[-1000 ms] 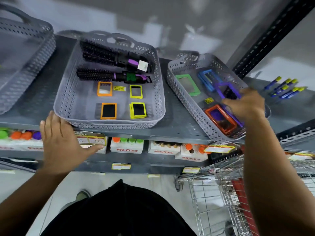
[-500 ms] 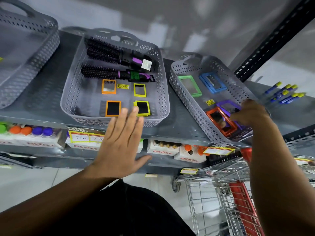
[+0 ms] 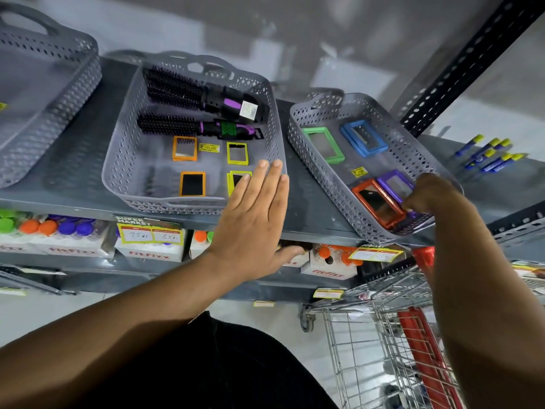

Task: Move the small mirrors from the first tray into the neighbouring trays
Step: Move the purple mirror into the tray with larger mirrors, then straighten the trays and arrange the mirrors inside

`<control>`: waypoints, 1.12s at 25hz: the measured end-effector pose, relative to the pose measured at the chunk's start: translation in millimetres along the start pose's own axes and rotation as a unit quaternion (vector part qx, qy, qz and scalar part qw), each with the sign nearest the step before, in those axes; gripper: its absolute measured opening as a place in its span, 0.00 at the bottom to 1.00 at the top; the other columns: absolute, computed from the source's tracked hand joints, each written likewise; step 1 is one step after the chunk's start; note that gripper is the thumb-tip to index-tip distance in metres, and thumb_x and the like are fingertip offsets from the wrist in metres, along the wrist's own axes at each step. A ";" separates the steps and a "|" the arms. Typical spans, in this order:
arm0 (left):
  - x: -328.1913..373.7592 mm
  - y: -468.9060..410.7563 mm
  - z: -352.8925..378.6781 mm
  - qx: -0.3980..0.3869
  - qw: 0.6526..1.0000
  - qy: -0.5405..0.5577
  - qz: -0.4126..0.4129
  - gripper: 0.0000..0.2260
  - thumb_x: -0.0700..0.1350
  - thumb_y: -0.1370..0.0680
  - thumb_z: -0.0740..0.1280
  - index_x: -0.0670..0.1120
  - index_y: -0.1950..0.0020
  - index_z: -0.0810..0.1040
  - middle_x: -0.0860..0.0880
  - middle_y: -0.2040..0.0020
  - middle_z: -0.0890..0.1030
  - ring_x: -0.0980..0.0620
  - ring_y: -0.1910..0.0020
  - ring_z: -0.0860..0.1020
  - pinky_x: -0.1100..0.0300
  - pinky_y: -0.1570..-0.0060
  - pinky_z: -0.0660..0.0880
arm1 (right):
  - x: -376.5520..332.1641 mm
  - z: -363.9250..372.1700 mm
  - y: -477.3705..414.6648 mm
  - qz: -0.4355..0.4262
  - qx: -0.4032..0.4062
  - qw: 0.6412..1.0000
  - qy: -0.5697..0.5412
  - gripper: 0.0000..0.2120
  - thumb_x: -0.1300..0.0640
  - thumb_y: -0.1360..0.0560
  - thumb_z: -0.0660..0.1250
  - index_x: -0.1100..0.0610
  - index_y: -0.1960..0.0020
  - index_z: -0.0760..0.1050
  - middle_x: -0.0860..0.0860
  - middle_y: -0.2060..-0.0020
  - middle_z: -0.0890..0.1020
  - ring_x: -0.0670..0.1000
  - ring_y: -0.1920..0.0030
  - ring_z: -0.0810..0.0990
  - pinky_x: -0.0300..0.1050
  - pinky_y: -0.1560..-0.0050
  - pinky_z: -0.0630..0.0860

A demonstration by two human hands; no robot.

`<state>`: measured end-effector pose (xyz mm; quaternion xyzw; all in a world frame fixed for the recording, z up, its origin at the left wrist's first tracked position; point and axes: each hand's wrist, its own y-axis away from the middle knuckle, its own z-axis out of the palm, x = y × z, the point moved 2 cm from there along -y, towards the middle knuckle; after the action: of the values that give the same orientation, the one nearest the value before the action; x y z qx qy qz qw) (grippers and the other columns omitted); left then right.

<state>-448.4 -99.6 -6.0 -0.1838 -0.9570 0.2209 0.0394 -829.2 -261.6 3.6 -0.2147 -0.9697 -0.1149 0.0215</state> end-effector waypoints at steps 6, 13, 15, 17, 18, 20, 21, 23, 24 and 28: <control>1.4 0.4 -1.7 -0.017 1.000 -0.021 -0.006 0.51 0.72 0.29 0.61 0.34 0.23 0.52 0.34 0.21 0.55 0.36 0.21 0.51 0.44 0.24 0.46 | 8.0 8.7 -24.7 0.003 -0.008 1.000 0.013 0.23 0.50 0.45 0.74 0.57 0.52 0.76 0.58 0.62 0.78 0.58 0.64 0.76 0.49 0.61 0.75; -0.5 1.1 -6.6 -0.048 0.998 -0.041 -0.020 0.51 0.71 0.30 0.63 0.35 0.23 0.53 0.35 0.21 0.54 0.36 0.21 0.51 0.43 0.24 0.48 | -10.3 -19.4 4.8 -0.029 0.031 0.998 -0.038 0.19 0.56 0.36 0.73 0.61 0.47 0.76 0.54 0.67 0.73 0.53 0.69 0.70 0.45 0.64 0.68; -1.5 1.4 -7.8 -0.057 0.997 -0.048 -0.029 0.51 0.71 0.29 0.62 0.35 0.23 0.52 0.35 0.21 0.52 0.36 0.21 0.50 0.42 0.23 0.47 | -15.5 -30.2 21.8 -0.042 0.071 0.993 -0.081 0.20 0.57 0.33 0.72 0.60 0.42 0.76 0.56 0.62 0.76 0.56 0.65 0.73 0.46 0.60 0.71; -1.4 1.1 -9.4 -0.063 0.996 -0.051 -0.035 0.51 0.71 0.29 0.62 0.35 0.22 0.51 0.35 0.21 0.52 0.36 0.21 0.49 0.42 0.24 0.47 | -26.5 -38.7 38.2 -0.081 0.091 0.987 -0.108 0.22 0.56 0.30 0.70 0.58 0.37 0.74 0.60 0.48 0.80 0.62 0.50 0.79 0.50 0.49 0.74; -1.5 1.3 -10.3 -0.065 0.996 -0.051 -0.036 0.51 0.71 0.29 0.62 0.35 0.22 0.52 0.35 0.21 0.52 0.36 0.21 0.50 0.42 0.24 0.47 | -35.3 -42.9 46.5 -0.107 0.100 0.982 -0.118 0.22 0.55 0.29 0.69 0.57 0.36 0.74 0.60 0.41 0.80 0.62 0.43 0.78 0.50 0.43 0.73; -4.3 2.3 -13.1 -0.063 0.996 -0.048 -0.039 0.51 0.71 0.30 0.63 0.35 0.23 0.53 0.35 0.21 0.53 0.36 0.21 0.51 0.43 0.24 0.46 | -58.9 -48.5 63.4 -0.156 0.108 0.971 -0.146 0.22 0.53 0.26 0.67 0.56 0.34 0.72 0.58 0.36 0.78 0.61 0.39 0.77 0.49 0.42 0.72; -6.5 3.0 -14.8 -0.062 0.996 -0.045 -0.041 0.50 0.70 0.30 0.63 0.35 0.23 0.54 0.35 0.21 0.53 0.36 0.21 0.51 0.43 0.24 0.45 | -71.8 -49.2 71.9 -0.178 0.105 0.966 -0.158 0.22 0.52 0.25 0.66 0.54 0.32 0.71 0.57 0.35 0.76 0.60 0.39 0.77 0.48 0.43 0.72; -16.2 4.1 -19.7 -0.059 0.996 -0.042 -0.049 0.49 0.71 0.29 0.62 0.35 0.23 0.55 0.36 0.21 0.53 0.37 0.21 0.50 0.44 0.24 0.44 | -102.6 -49.5 88.8 -0.216 0.104 0.956 -0.169 0.23 0.50 0.23 0.63 0.54 0.29 0.67 0.57 0.31 0.73 0.61 0.36 0.74 0.49 0.40 0.71; -21.6 4.3 -22.6 -0.058 0.996 -0.040 -0.055 0.49 0.71 0.29 0.61 0.35 0.23 0.56 0.36 0.21 0.54 0.37 0.21 0.50 0.43 0.24 0.45 | -117.6 -49.0 98.1 -0.236 0.114 0.950 -0.169 0.24 0.49 0.22 0.62 0.56 0.28 0.66 0.59 0.30 0.71 0.62 0.34 0.72 0.52 0.37 0.69; -52.3 8.8 -36.2 -0.051 0.994 -0.047 -0.085 0.48 0.72 0.28 0.53 0.35 0.23 0.56 0.35 0.21 0.55 0.36 0.21 0.50 0.41 0.23 0.50 | -178.4 -55.0 137.4 -0.313 0.176 0.920 -0.160 0.28 0.48 0.19 0.56 0.63 0.25 0.58 0.62 0.25 0.62 0.62 0.25 0.59 0.59 0.27 0.59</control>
<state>-391.2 -96.8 23.0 -0.0928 -0.9800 0.1758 0.0035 -609.9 -226.7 70.2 0.0913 -0.9824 0.0924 -0.1339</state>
